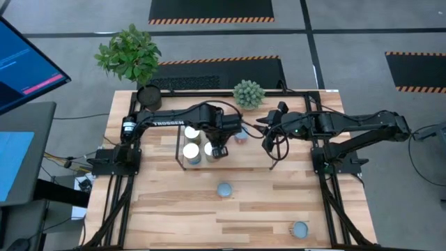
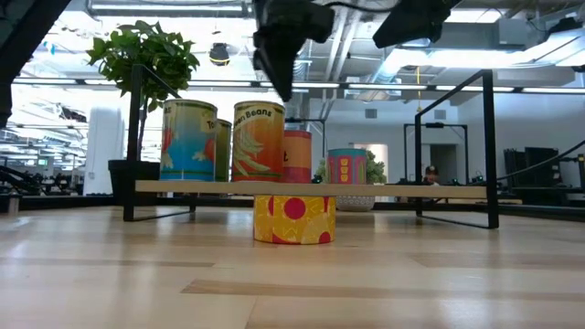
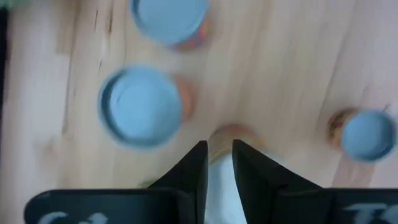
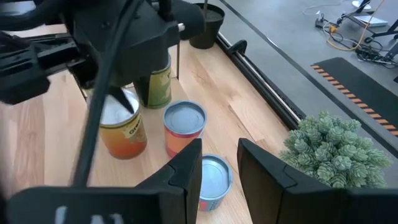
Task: Pick and place cans onto a shelf
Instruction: Put the canned spicy black beans on the shelf
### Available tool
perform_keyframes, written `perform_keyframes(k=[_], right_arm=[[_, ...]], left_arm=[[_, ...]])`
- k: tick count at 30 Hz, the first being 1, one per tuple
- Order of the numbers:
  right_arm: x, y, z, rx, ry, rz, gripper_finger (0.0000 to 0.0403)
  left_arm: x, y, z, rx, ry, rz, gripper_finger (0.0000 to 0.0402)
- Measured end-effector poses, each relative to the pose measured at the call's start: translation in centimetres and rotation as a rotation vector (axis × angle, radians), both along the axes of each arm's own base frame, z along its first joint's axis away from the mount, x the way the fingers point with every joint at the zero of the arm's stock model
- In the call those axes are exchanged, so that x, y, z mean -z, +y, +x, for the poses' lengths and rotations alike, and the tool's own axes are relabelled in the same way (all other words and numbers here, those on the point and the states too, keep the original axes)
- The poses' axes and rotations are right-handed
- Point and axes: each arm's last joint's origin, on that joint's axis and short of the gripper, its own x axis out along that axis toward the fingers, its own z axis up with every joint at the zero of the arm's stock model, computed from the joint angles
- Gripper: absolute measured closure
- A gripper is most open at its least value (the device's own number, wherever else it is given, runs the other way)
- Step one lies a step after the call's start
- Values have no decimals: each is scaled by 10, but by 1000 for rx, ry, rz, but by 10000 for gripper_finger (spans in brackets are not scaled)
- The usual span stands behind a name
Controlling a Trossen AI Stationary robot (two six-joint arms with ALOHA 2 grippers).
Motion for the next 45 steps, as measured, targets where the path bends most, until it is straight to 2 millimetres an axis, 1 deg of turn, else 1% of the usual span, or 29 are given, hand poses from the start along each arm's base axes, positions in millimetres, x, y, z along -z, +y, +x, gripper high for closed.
perform_keyframes(k=[2,6,12,17,24,31,39,42,45], right_arm=[[0,0,0,0,0,0,276],[0,0,0,0,0,0,276],[0,0,0,0,-2,0,276],[0,0,0,0,-3,0,276],[0,0,0,0,-3,0,276],[0,0,0,0,-2,0,276],[0,0,0,-4,1,-6,276],[0,0,0,-4,1,-7,276],[0,0,0,-5,2,-8,276]], left_arm=[[2,-2,4,16,-35,-20,339],[15,-7,7,35,-36,-49,339],[17,-6,8,17,-39,-20,339],[25,-8,8,5,-23,-8,339],[25,-9,7,-6,-18,7,339],[27,-10,-2,-14,81,-7,339],[27,-10,-1,-36,65,-5,340],[26,-9,1,-42,41,18,340],[20,-8,2,-46,20,69,340]])
